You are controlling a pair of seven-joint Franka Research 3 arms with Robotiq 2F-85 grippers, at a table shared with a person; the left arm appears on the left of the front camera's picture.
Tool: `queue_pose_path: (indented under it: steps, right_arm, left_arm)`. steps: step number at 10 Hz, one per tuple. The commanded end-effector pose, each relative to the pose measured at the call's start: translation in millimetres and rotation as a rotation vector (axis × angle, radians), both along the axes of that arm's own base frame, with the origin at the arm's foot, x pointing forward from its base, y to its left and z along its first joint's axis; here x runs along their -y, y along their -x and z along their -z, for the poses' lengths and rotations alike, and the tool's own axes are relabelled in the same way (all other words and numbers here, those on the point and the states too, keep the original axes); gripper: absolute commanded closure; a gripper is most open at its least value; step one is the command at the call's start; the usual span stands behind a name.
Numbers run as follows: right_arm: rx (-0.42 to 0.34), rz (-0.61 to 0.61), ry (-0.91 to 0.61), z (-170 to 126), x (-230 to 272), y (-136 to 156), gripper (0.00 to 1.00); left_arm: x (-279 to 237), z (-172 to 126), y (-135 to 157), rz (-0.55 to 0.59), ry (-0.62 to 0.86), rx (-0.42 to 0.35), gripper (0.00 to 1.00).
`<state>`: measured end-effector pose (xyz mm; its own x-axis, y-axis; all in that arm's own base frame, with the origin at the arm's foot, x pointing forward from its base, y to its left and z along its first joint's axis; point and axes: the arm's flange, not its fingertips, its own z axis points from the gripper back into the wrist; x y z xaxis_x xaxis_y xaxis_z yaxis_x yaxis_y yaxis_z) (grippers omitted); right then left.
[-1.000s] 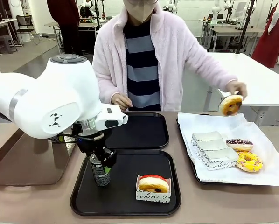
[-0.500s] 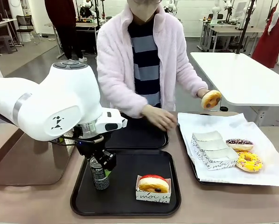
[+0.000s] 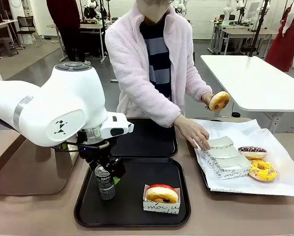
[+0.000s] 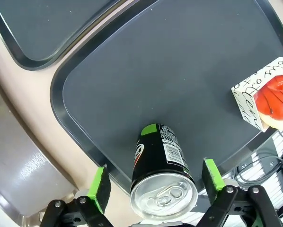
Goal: Set up donuts and drinks on trays.
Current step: Pick up one Pepsi coke and place it on the Flat Tray, then pick up one Pepsi coke from the Handle tray and place it on the Flat Tray without a Pepsi coke.
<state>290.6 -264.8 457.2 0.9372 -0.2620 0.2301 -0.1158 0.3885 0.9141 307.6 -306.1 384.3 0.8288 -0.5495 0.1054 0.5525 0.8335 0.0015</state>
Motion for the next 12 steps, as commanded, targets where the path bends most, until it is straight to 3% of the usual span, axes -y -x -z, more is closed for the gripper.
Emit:
queue_pose_path:
  steps: [1, 4, 8, 12]
  right_arm:
    - [0.008, 0.004, -0.001, 1, 0, -1, 0.00]
    - [0.008, 0.004, -0.001, 1, 0, -1, 0.00]
    - [0.008, 0.004, -0.001, 1, 0, -1, 0.00]
    - [0.008, 0.004, -0.001, 1, 0, -1, 0.00]
  left_arm:
    - [3, -1, -2, -0.007, -0.008, -0.016, 0.00]
    - [9, -46, 1, -0.048, -0.044, -0.047, 0.00]
    - [9, -100, 16, -0.026, -0.025, -0.031, 0.00]
    - [13, -97, 12, -0.014, -0.031, -0.024, 0.00]
